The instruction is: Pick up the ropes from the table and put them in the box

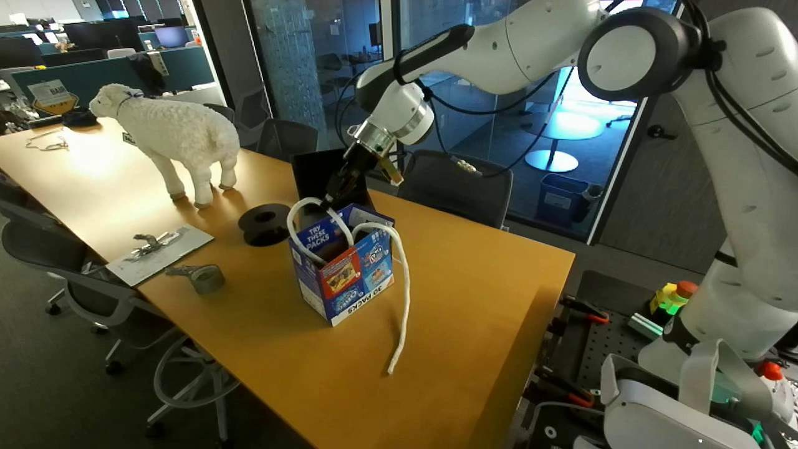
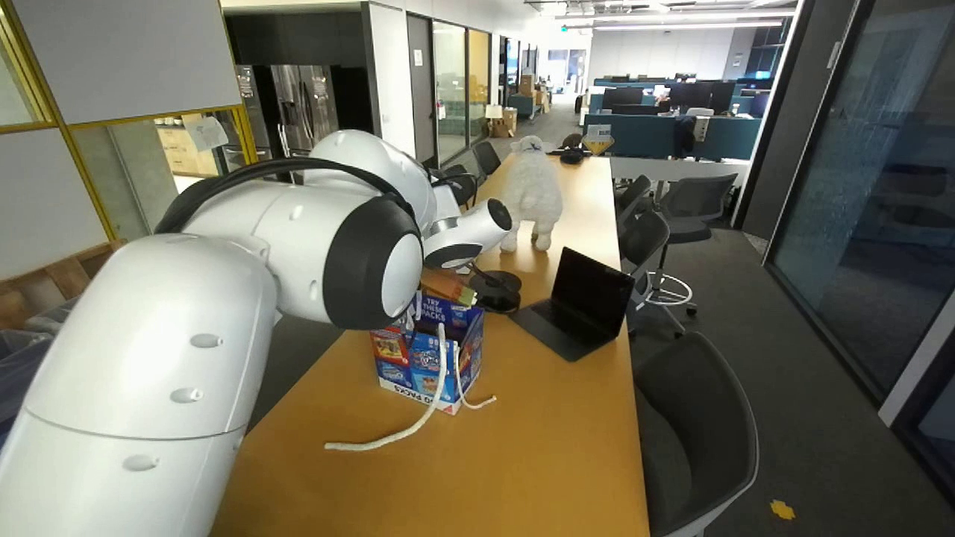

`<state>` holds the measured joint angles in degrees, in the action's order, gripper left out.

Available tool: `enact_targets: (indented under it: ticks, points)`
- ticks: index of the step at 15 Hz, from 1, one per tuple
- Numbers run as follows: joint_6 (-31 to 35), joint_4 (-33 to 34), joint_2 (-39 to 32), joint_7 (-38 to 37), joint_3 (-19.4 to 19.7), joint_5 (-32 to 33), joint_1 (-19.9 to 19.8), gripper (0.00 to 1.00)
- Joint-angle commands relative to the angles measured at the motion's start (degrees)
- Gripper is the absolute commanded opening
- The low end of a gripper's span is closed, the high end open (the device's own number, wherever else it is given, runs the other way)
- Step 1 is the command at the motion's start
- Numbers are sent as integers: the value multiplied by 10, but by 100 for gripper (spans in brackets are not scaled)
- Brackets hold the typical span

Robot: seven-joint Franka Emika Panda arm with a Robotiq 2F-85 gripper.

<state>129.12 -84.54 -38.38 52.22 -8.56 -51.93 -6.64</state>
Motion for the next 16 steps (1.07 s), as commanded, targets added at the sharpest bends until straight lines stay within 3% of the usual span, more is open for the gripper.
enact_targets:
  ticks: [1, 5, 6, 7, 11, 16]
  points:
    - [55, 3, -14, -33, 19, 44, 31, 9]
    - [89, 6, -36, -78, 19, 98, 40, 8]
    - [93, 4, -38, -94, 20, 115, 40, 36]
    - [107, -4, -35, -119, 24, 137, 45, 36]
    - [137, -41, -3, -198, 26, 232, 43, 66]
    - [155, -138, 99, -289, 27, 347, 39, 99]
